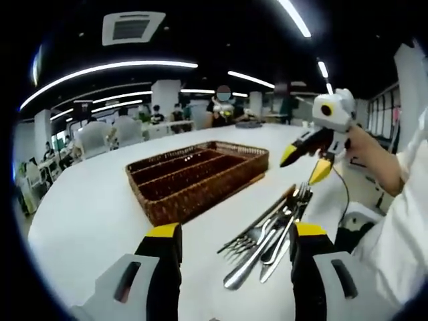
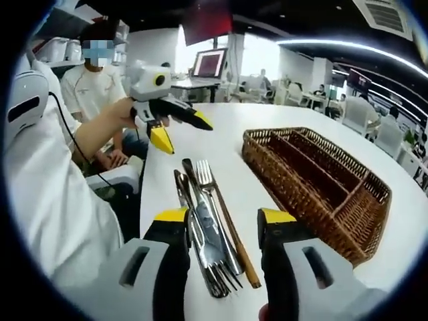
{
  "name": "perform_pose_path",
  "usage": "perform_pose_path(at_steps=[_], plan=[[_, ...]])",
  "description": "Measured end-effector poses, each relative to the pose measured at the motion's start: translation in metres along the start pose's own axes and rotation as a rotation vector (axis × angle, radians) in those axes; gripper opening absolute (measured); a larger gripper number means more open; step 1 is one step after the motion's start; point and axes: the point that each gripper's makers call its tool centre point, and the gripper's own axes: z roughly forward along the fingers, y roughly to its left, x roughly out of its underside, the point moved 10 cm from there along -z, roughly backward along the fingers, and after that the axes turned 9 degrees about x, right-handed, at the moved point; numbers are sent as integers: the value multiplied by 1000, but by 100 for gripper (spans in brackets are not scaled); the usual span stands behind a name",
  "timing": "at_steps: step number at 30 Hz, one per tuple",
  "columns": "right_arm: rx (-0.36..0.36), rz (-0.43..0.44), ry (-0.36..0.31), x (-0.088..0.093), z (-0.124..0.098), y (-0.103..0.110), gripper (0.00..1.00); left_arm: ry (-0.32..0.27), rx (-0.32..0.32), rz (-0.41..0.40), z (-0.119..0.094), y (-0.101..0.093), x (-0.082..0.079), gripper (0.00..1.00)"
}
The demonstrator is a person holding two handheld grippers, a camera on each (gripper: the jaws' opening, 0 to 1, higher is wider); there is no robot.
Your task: Arrange the knives, forks, and spoons in their matching storage slots by inserting each utensil handle-first until every utensil is classified and aligned in the correct compartment
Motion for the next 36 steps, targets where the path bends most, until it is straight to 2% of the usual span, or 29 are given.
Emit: perform_pose_path(at_steps=[10, 23, 36], plan=[[-60, -36, 28, -7, 22, 1, 34, -2, -2, -13, -7, 12, 5, 66], [-139, -121, 136, -8, 53, 7, 22, -1, 0, -23, -12, 21, 12, 66], [-184, -177, 198, -12, 72, 15, 16, -1, 6, -32, -18, 31, 17, 65]])
